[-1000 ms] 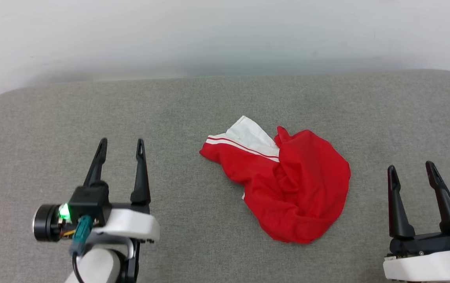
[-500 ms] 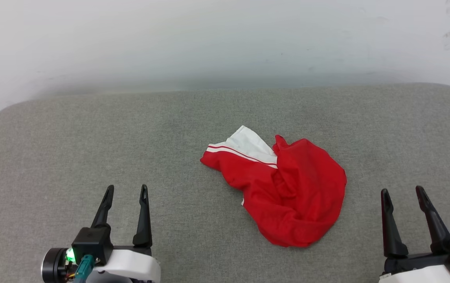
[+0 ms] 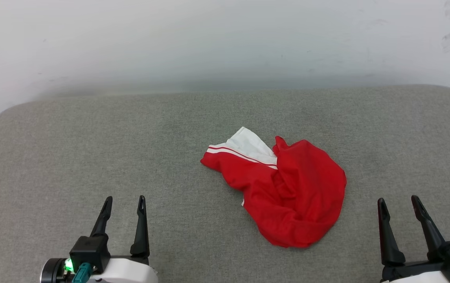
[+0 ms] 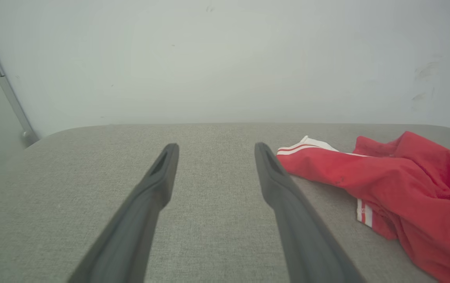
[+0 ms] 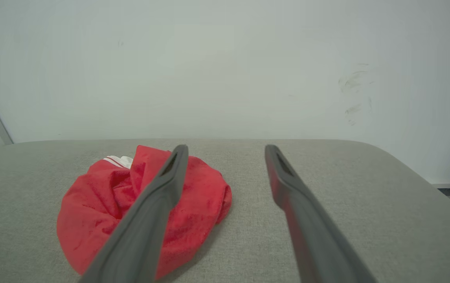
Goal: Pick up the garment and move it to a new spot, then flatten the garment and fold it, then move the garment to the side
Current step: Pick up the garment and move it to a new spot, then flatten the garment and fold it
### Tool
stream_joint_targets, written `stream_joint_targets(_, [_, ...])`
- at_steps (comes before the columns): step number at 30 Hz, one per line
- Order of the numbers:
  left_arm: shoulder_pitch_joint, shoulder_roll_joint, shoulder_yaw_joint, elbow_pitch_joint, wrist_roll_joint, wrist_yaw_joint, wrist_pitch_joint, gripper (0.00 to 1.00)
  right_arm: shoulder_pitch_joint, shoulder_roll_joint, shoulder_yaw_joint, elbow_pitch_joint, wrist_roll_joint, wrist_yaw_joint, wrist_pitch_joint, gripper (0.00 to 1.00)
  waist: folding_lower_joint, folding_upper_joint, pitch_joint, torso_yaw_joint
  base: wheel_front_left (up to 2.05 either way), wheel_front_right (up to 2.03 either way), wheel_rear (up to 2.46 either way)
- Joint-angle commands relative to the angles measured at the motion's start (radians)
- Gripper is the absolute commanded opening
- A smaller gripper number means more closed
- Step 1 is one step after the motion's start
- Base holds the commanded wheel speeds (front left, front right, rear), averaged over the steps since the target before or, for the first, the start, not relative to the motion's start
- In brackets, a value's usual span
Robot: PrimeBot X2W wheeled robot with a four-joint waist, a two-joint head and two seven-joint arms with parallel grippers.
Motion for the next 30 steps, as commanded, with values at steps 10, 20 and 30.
stream_joint_targets(10, [0.009, -0.022, 0.037, 0.012, 0.029, -0.032, -0.003, 1.0, -0.005, 0.002, -0.005, 0.0, 0.002, 0.0, -0.002, 1.0, 0.0, 0.0, 0.001, 0.001, 0.0, 0.0, 0.0])
stream_joint_targets(20, [0.008, -0.029, 0.05, 0.017, 0.035, -0.039, -0.003, 1.0, -0.009, 0.002, -0.007, -0.004, -0.002, 0.0, -0.002, 1.0, 0.0, 0.0, 0.0, 0.0, 0.0, 0.0, 0.0])
stream_joint_targets(30, [-0.148, -0.004, 0.048, 0.034, 0.065, -0.099, -0.003, 1.0, -0.03, 0.002, -0.004, -0.006, -0.006, 0.0, -0.002, 1.0, 0.0, 0.0, 0.022, -0.005, 0.0, 0.0, 0.0])
